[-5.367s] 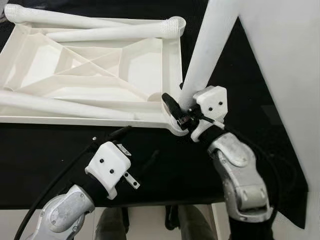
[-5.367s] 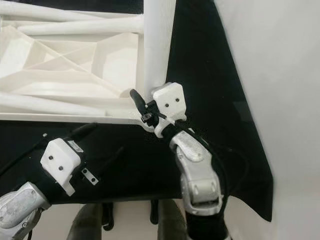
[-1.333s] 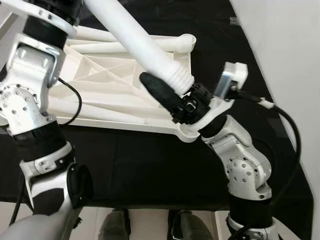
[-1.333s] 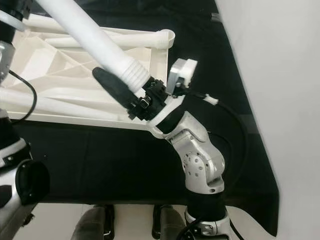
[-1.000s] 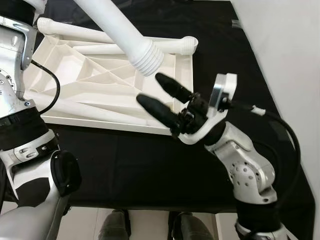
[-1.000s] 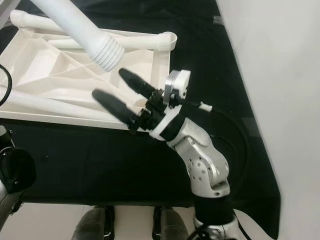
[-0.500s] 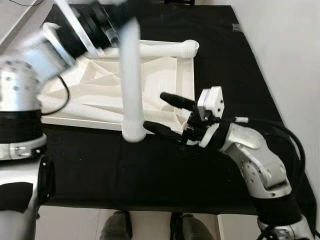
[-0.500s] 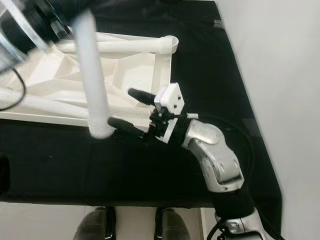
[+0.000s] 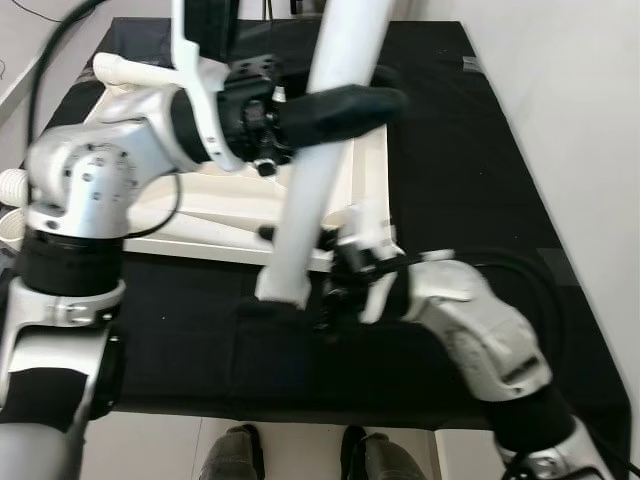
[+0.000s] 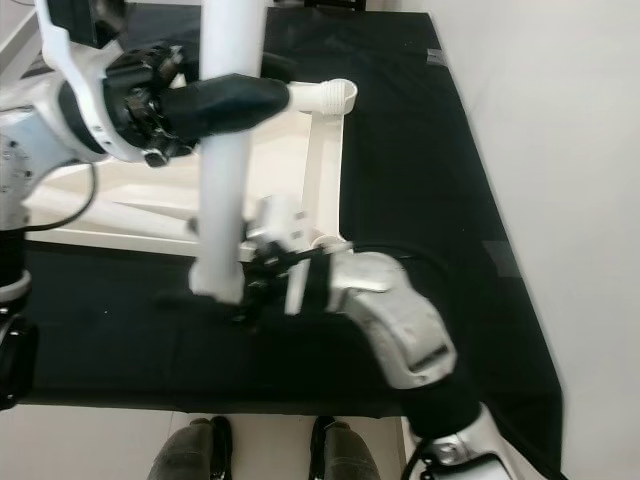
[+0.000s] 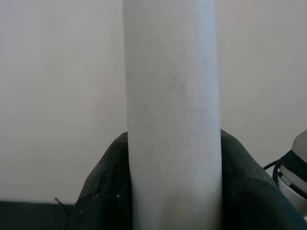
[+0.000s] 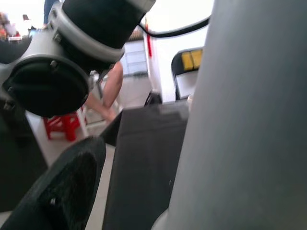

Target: Building children table

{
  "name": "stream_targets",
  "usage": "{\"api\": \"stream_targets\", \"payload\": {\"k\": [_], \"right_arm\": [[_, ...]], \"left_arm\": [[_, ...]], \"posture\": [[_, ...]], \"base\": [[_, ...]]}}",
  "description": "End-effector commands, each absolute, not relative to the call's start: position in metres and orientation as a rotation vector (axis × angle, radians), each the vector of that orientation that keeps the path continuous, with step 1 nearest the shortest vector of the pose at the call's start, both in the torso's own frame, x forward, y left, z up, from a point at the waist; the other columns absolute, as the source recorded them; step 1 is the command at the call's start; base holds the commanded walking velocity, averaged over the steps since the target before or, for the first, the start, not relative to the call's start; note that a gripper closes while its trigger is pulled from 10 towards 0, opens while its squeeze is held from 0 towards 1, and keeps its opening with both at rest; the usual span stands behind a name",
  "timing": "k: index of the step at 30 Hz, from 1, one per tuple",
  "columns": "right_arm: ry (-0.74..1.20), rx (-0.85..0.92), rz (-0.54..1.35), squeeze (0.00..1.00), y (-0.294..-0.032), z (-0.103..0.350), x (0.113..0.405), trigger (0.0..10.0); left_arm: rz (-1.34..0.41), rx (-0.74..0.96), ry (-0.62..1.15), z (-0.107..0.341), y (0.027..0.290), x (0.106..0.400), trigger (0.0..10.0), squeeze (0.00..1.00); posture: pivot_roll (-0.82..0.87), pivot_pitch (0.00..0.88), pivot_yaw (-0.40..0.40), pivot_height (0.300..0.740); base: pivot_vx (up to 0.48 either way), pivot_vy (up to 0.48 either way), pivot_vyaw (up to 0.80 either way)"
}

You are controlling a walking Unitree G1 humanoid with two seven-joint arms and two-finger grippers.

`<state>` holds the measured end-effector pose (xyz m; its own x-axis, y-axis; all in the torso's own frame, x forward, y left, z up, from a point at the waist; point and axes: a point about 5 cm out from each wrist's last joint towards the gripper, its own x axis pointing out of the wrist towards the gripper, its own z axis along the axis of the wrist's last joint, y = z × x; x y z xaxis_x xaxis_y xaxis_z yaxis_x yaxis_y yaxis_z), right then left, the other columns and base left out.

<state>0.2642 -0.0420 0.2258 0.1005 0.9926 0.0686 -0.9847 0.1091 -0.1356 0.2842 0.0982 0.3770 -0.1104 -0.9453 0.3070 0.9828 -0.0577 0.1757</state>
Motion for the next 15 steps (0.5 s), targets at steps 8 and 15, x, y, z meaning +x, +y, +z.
{"api": "stream_targets", "payload": {"k": [8,15], "right_arm": [[-0.132,0.017,1.453,0.00,-0.005,0.226,0.269,10.0],[-0.190,0.033,1.419,0.00,-0.005,0.232,0.275,10.0]], "left_arm": [[-1.826,0.009,-0.469,0.387,0.084,0.269,0.0,0.00],[-1.868,-0.005,-0.490,0.388,0.082,0.260,0.0,0.00]], "posture": [[0.05,0.165,-0.030,0.740],[0.05,0.164,-0.027,0.740]], "base": [[0.000,0.000,0.00],[0.000,0.000,0.00]]}}
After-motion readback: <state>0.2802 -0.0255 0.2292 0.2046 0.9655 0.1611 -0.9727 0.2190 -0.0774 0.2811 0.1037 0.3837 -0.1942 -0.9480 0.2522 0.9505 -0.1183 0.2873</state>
